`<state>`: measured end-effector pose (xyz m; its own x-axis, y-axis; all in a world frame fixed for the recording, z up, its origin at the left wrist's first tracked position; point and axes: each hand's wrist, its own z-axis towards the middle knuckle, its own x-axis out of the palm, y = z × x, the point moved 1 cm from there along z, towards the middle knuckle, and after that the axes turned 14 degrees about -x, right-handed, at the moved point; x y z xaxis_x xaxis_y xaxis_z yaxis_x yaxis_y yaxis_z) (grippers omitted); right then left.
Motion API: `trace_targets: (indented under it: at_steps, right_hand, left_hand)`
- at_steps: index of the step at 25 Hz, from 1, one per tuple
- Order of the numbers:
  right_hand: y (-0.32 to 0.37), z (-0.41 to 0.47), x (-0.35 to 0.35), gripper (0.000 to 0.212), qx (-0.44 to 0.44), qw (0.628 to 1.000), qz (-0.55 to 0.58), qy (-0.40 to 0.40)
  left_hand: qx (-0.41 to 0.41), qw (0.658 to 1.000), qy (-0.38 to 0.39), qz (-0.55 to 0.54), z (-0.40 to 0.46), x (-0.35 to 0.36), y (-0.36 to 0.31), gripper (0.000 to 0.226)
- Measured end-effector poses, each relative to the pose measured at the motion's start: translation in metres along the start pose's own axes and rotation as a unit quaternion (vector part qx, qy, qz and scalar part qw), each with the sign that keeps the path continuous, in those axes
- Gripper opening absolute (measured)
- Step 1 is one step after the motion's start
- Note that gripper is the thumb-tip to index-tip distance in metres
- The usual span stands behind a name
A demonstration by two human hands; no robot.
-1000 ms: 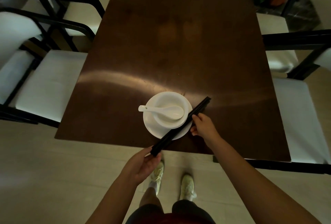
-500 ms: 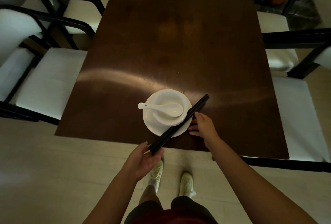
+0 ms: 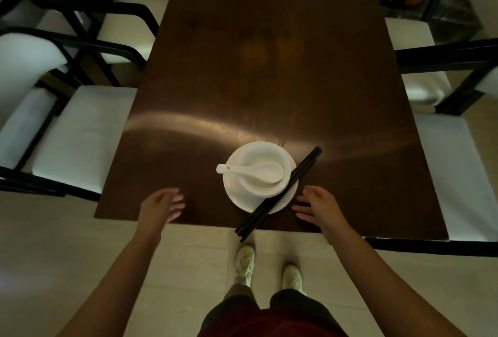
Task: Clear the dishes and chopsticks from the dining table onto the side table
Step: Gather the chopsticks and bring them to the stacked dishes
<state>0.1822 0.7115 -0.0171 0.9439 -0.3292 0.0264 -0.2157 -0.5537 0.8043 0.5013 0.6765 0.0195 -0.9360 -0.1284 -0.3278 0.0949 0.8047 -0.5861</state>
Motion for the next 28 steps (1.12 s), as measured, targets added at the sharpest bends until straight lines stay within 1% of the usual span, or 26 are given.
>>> trace_targets:
  at_steps: [2, 4, 6, 8, 11, 13, 14, 17, 21, 28]
  right_hand:
    - [-0.004, -0.001, 0.003, 0.038, 0.010, 1.000, 0.016, -0.013]
    - [-0.008, -0.003, 0.005, 0.042, 0.012, 1.000, 0.010, -0.008]
    - [-0.009, -0.004, 0.012, 0.042, 0.010, 1.000, 0.010, -0.003]
    - [-0.009, -0.002, 0.020, 0.034, -0.001, 1.000, 0.000, -0.009]
    - [-0.013, 0.004, 0.027, 0.026, -0.019, 0.998, -0.018, -0.050]
    - [-0.018, 0.004, 0.028, 0.023, -0.031, 0.997, -0.009, -0.071]
    - [-0.021, 0.003, 0.029, 0.023, -0.038, 0.996, -0.005, -0.079]
    - [-0.028, 0.003, 0.032, 0.024, -0.052, 0.993, -0.003, -0.102]
    - [-0.026, 0.003, 0.031, 0.026, -0.062, 0.992, -0.008, -0.109]
    - [-0.012, -0.010, 0.002, 0.029, -0.052, 0.990, 0.003, -0.131]
  left_hand:
    - [0.035, 0.998, 0.041, 0.040, 0.024, 0.007, -0.041, 0.029]
    - [0.056, 0.986, 0.105, 0.119, 0.041, 0.028, -0.074, 0.031]
    - [0.052, 0.958, 0.175, 0.222, 0.054, 0.054, -0.097, 0.033]
    - [0.038, 0.922, 0.228, 0.312, 0.062, 0.075, -0.110, 0.038]
    - [0.030, 0.873, 0.285, 0.394, 0.068, 0.095, -0.117, 0.037]
    - [0.048, 0.858, 0.299, 0.415, 0.070, 0.101, -0.114, 0.031]
    - [0.057, 0.858, 0.301, 0.411, 0.072, 0.102, -0.112, 0.029]
    - [0.056, 0.876, 0.298, 0.375, 0.076, 0.102, -0.105, 0.032]
    - [0.053, 0.890, 0.288, 0.349, 0.071, 0.105, -0.102, 0.034]
    - [0.058, 0.885, 0.317, 0.336, 0.044, 0.130, -0.102, 0.033]
